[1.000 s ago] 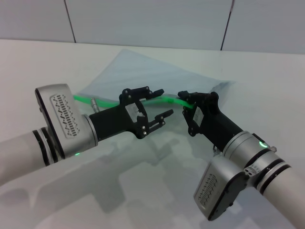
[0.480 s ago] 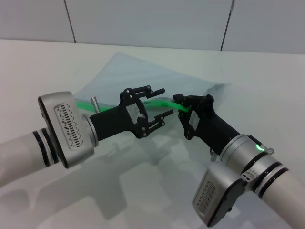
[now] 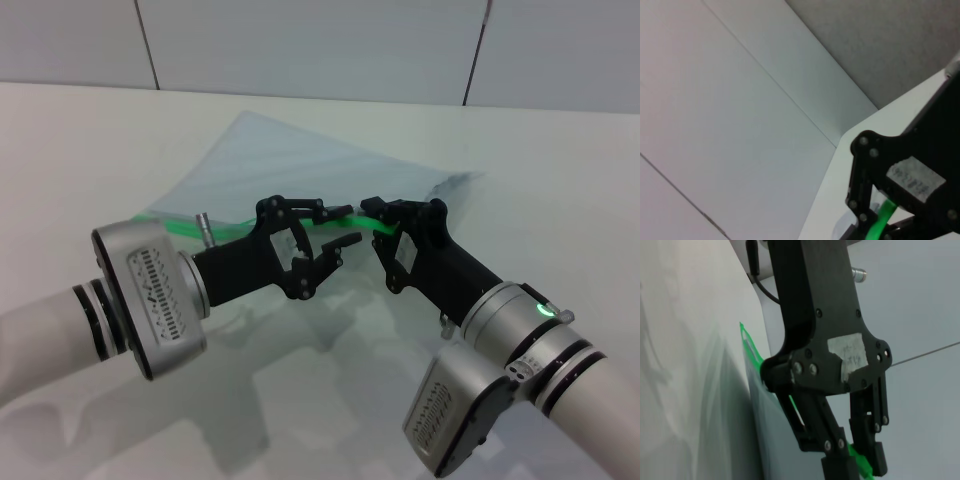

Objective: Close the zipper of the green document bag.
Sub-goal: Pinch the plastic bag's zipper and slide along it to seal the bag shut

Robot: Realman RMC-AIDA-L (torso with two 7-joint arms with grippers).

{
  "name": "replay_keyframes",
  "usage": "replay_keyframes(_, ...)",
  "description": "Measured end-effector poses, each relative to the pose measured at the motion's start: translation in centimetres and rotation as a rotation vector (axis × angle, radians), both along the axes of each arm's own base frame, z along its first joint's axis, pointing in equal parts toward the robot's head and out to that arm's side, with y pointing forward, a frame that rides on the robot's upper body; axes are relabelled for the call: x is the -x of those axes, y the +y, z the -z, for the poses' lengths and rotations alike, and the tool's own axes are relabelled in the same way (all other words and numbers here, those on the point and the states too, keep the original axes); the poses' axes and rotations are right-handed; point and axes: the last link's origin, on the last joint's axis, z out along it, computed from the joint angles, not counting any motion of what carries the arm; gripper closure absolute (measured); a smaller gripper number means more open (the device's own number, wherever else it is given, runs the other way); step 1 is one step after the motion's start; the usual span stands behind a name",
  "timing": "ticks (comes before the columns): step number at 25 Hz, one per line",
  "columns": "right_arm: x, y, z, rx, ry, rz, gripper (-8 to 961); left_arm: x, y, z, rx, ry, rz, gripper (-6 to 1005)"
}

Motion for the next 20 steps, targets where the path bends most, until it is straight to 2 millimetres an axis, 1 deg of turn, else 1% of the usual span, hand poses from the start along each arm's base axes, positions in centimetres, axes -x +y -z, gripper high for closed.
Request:
replay_keyframes(5,0.14,-0.19,0.13,0.007,-0.01,-0.022,902,0.02,-0.09,0.08,-0.014,0.017,0.02,748)
replay_keyframes(16,0.17,-0.3,0.18,0.01,-0.012,-0.029,902,0.04,-0.28,0.26,-0.035,0.042,0.05,752)
replay_keyframes(20,0.17,-0.3,0.17,0.01,-0.012,-0.029,902,0.05,-0.42,0.42,-0.038,0.043,0.05,795)
